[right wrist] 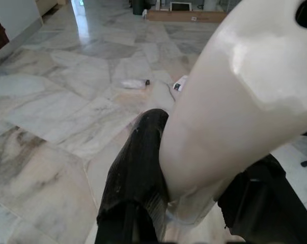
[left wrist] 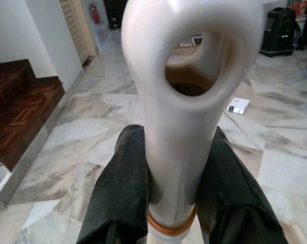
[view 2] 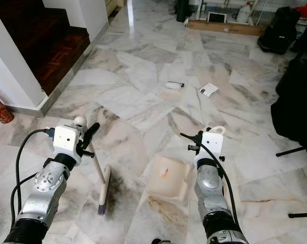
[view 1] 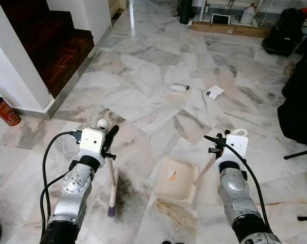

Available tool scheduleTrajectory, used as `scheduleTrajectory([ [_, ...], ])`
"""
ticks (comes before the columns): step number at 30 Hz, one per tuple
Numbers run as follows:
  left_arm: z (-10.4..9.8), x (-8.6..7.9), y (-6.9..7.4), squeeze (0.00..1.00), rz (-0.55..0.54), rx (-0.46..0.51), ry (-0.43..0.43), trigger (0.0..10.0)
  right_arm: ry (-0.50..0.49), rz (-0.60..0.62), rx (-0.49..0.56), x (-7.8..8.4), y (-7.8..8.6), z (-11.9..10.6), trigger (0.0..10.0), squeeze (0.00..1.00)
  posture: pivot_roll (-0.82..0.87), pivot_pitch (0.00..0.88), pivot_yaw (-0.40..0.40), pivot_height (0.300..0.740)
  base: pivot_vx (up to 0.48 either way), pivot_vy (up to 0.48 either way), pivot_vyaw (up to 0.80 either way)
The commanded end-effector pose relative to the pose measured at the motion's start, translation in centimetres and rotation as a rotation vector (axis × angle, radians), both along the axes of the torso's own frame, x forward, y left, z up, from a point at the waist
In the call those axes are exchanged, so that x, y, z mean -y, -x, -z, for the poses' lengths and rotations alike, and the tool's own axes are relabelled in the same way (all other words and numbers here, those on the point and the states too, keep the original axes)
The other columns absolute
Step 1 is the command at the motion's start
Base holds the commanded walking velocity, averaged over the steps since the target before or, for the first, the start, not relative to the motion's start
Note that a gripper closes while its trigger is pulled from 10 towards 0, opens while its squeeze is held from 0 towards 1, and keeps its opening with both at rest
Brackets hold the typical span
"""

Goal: Sweep floor

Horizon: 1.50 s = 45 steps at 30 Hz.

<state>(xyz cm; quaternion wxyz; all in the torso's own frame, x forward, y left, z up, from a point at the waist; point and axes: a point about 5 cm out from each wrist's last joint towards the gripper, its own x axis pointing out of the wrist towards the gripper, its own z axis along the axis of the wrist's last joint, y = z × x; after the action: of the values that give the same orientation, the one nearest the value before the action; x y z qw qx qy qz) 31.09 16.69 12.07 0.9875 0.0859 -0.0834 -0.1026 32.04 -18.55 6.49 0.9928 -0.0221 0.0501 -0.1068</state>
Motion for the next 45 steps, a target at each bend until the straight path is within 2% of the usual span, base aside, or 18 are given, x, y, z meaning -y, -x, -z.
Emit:
scheduleTrajectory([
  [1,-0.7,-0.1,-0.2,0.00,-0.013,0.042,0.004,10.0,0.002,0.007,0.013,0.1,0.0,-0.3,10.0,0.00,-0.04,0.065,-0.037,0.740,0.000,0.000,0.00],
  [6,-0.8,0.1,-0.2,0.00,-0.016,0.049,0.014,10.0,-0.006,0.023,0.033,0.3,-0.1,-0.8,10.0,0.00,-0.05,0.050,-0.041,0.740,0.000,0.000,0.00],
  [11,-0.6,0.2,-0.1,0.00,-0.031,0.055,0.028,10.0,-0.031,0.019,0.114,-0.2,0.1,-1.9,10.0,0.00,-0.06,0.028,-0.044,0.740,0.000,0.000,0.00],
  [20,-0.9,0.3,-0.4,0.00,-0.040,0.069,0.031,10.0,-0.024,0.013,0.109,-0.7,0.2,-1.9,10.0,0.00,-0.05,0.028,-0.049,0.740,0.000,0.000,0.00],
  [29,-1.2,0.0,-0.7,0.00,-0.065,0.079,0.032,10.0,-0.017,0.005,0.098,-0.8,-0.2,-2.3,10.0,0.00,-0.06,0.080,-0.053,0.740,0.254,0.000,0.00],
  [37,-1.1,0.3,-0.9,0.00,-0.051,0.077,0.034,10.0,-0.030,0.005,0.141,-1.2,-0.3,-2.8,10.0,0.00,-0.06,0.092,-0.051,0.740,0.298,0.000,0.00],
  [45,-1.0,0.6,-1.1,0.00,-0.046,0.075,0.039,10.0,-0.011,0.026,0.133,-0.4,0.3,-2.3,10.0,0.00,-0.06,0.092,-0.054,0.740,0.316,0.000,0.00],
])
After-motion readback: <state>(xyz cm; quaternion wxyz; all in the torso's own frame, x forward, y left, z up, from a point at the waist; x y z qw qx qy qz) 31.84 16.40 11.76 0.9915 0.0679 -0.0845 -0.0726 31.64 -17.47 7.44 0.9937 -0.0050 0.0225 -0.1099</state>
